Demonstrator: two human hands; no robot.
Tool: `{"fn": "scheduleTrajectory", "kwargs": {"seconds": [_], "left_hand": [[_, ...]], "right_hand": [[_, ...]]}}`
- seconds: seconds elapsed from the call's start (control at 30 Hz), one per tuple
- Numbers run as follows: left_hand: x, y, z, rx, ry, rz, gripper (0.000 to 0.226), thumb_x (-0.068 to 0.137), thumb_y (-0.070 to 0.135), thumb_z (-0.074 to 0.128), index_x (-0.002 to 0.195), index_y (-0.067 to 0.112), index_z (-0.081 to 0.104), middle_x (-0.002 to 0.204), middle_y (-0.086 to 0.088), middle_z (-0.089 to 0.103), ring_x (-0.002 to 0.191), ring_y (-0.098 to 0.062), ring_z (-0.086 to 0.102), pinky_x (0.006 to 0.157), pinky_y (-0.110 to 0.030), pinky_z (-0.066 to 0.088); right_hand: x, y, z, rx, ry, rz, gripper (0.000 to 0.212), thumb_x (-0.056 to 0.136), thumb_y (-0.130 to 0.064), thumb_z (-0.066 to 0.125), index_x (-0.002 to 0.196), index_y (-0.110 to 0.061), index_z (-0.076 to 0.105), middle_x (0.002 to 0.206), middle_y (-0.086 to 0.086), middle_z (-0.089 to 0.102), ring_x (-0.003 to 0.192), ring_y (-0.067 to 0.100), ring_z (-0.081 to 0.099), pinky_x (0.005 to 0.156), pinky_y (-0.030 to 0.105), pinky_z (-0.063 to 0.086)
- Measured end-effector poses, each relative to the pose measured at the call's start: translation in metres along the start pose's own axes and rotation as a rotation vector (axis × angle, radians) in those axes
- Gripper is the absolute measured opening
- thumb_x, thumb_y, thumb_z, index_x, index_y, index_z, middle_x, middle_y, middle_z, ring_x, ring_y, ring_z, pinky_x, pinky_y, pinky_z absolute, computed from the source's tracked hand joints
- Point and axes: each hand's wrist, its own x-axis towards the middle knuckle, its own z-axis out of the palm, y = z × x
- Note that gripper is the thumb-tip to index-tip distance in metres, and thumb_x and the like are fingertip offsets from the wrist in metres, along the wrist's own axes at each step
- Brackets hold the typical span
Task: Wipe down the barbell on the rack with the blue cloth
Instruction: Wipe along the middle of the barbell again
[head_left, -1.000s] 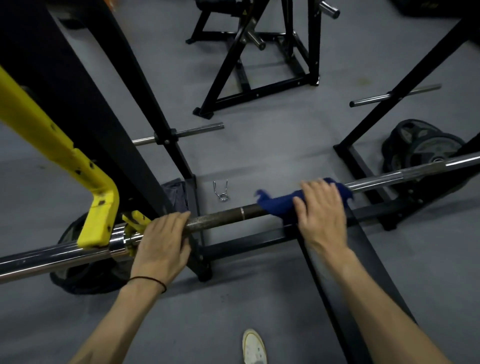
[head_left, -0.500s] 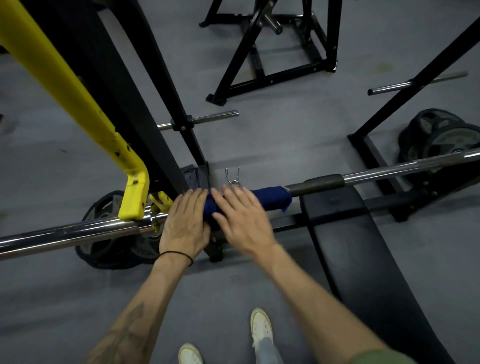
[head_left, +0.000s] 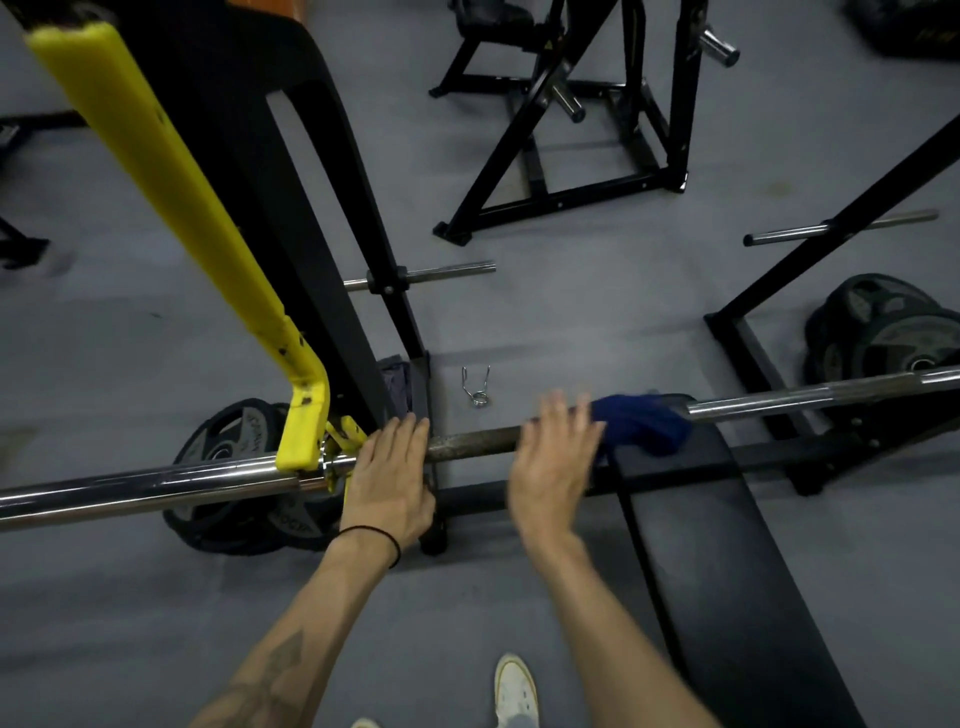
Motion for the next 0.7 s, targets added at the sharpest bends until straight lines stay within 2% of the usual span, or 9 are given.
{"fn": "scheduleTrajectory", "kwargs": {"seconds": [0.07,0.13,0.2,0.27,0.37,0.5,0.6,0.7], "left_hand": [[0.0,0.002,-0.001,-0.008,-0.006,-0.01,0.082,0.062,0.025,0.078,0.138,0.002,0.055,0.137,-0.017,0.058,0.125,-0.035,0.057,0.105,-0.047,0.046],[0.002,0.002,-0.001,-0.027,0.011,-0.015,0.073,0.069,0.022,0.075,0.137,0.002,0.055,0.132,-0.016,0.061,0.118,-0.033,0.059,0.102,-0.046,0.048],[0.003,0.0,-0.002,-0.051,0.014,0.0,0.073,0.066,0.02,0.075,0.134,0.001,0.056,0.12,-0.014,0.064,0.106,-0.032,0.062,0.096,-0.045,0.051],[0.003,-0.002,-0.004,-0.031,0.016,0.011,0.076,0.059,0.018,0.078,0.13,0.0,0.059,0.108,-0.013,0.066,0.095,-0.031,0.063,0.089,-0.044,0.053],[0.005,0.0,-0.007,0.043,0.005,-0.014,0.067,0.057,0.019,0.08,0.12,0.004,0.064,0.093,-0.009,0.06,0.082,-0.029,0.059,0.079,-0.041,0.052],[0.011,0.004,-0.005,0.039,0.03,-0.041,0.042,0.062,0.017,0.081,0.1,0.013,0.062,0.084,-0.007,0.055,0.073,-0.029,0.053,0.069,-0.041,0.047],[0.018,0.005,-0.008,0.02,0.0,-0.055,0.044,0.055,0.017,0.088,0.088,0.013,0.06,0.074,-0.007,0.057,0.065,-0.029,0.055,0.063,-0.039,0.045],[0.028,0.004,-0.014,0.037,-0.038,-0.039,0.045,0.042,0.017,0.094,0.069,0.015,0.059,0.057,-0.006,0.058,0.05,-0.028,0.057,0.054,-0.033,0.045]], "right_hand": [[-0.023,-0.039,0.013,-0.051,-0.125,-0.262,0.053,0.106,-0.035,0.029,0.143,-0.009,0.057,0.153,0.009,0.052,0.147,0.03,0.04,0.123,0.051,0.015],[-0.028,-0.049,0.014,-0.092,-0.221,-0.481,0.055,0.107,-0.04,0.027,0.15,-0.013,0.05,0.155,0.005,0.05,0.145,0.025,0.043,0.122,0.045,0.018],[-0.013,-0.031,0.009,-0.128,-0.282,-0.634,0.057,0.108,-0.043,0.026,0.153,-0.015,0.045,0.154,0.006,0.051,0.143,0.024,0.046,0.124,0.043,0.024],[0.003,0.004,-0.002,-0.145,-0.301,-0.681,0.057,0.106,-0.045,0.032,0.151,-0.012,0.048,0.145,0.011,0.059,0.134,0.029,0.055,0.118,0.043,0.036],[0.041,0.073,-0.025,-0.17,-0.169,-0.524,0.052,0.104,-0.041,0.042,0.135,-0.004,0.062,0.124,0.017,0.068,0.113,0.038,0.064,0.108,0.046,0.041],[0.07,0.141,-0.063,-0.239,-0.085,-0.25,0.055,0.106,-0.04,0.035,0.132,-0.001,0.065,0.13,0.018,0.067,0.126,0.037,0.058,0.118,0.049,0.033],[0.063,0.123,-0.051,-0.206,0.044,-0.013,0.052,0.105,-0.031,0.032,0.132,0.0,0.064,0.136,0.018,0.063,0.138,0.037,0.047,0.123,0.055,0.024],[0.032,0.059,-0.02,-0.107,0.099,0.219,0.051,0.104,-0.027,0.032,0.131,0.001,0.064,0.143,0.016,0.059,0.147,0.038,0.037,0.126,0.053,0.014]]}}
